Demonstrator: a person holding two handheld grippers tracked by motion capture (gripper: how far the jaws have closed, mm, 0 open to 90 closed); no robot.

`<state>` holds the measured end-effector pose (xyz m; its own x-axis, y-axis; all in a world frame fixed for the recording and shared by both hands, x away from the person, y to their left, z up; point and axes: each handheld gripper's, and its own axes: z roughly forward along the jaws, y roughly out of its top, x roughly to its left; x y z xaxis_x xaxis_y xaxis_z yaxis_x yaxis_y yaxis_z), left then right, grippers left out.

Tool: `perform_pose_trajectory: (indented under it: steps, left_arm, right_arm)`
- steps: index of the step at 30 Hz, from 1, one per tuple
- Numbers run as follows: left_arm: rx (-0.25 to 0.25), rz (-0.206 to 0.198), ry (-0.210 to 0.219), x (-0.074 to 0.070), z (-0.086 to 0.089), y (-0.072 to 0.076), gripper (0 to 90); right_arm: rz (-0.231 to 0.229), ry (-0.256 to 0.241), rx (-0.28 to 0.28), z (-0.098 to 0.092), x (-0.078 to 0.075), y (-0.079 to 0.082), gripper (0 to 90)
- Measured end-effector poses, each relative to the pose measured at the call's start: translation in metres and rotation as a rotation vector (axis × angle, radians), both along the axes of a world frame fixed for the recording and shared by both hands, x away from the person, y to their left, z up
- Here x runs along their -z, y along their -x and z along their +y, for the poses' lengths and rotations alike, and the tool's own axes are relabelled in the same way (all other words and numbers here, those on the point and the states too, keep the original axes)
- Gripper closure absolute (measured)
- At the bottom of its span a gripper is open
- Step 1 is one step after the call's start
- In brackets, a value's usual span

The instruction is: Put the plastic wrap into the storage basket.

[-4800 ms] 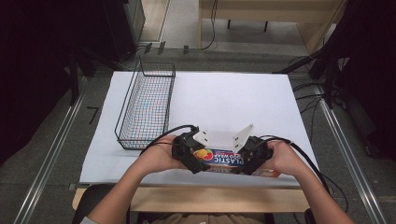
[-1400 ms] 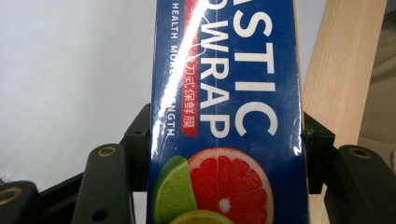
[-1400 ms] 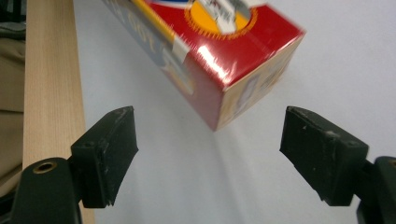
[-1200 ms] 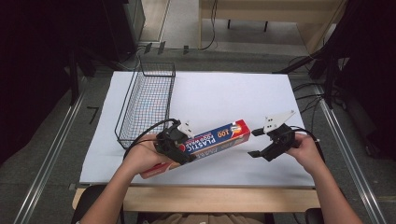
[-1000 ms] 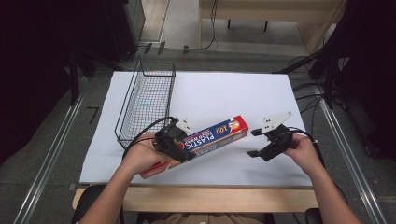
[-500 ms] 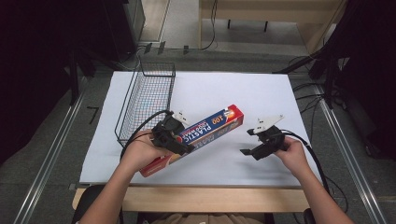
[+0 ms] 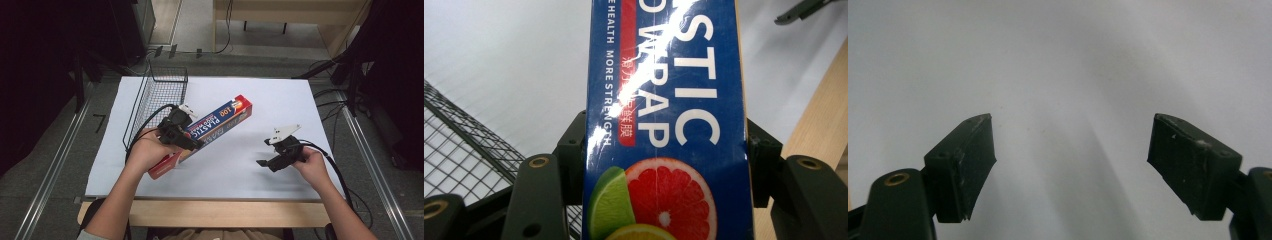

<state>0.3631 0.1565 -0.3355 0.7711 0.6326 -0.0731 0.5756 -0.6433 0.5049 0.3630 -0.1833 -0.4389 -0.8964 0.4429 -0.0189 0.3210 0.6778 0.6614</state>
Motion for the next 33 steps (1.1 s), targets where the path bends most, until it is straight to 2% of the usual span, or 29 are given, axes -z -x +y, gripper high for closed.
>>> perform_pose_trajectory:
  steps: [7,12,19,29,33]
  left_arm:
    - [-0.065,-0.004,0.009,-0.008,0.007,-0.016,40.3]
    - [-0.093,-0.01,-0.02,-0.014,0.008,-0.023,40.2]
    - [-0.143,-0.011,-0.005,-0.02,0.017,-0.037,40.2]
    - [-0.277,-0.029,-0.006,-0.025,0.036,-0.057,40.3]
    - [-0.343,-0.044,-0.035,-0.026,0.042,-0.065,40.2]
  right_arm:
    - [-0.001,0.006,0.0,0.0,0.0,0.0,19.4]
    - [-0.004,0.012,0.003,0.0,0.001,0.0,19.4]
    - [-0.006,0.02,-0.001,0.0,0.002,0.0,19.4]
    - [-0.008,0.033,0.002,0.0,0.002,-0.001,19.4]
    - [-0.007,0.035,0.0,0.001,0.003,0.0,19.4]
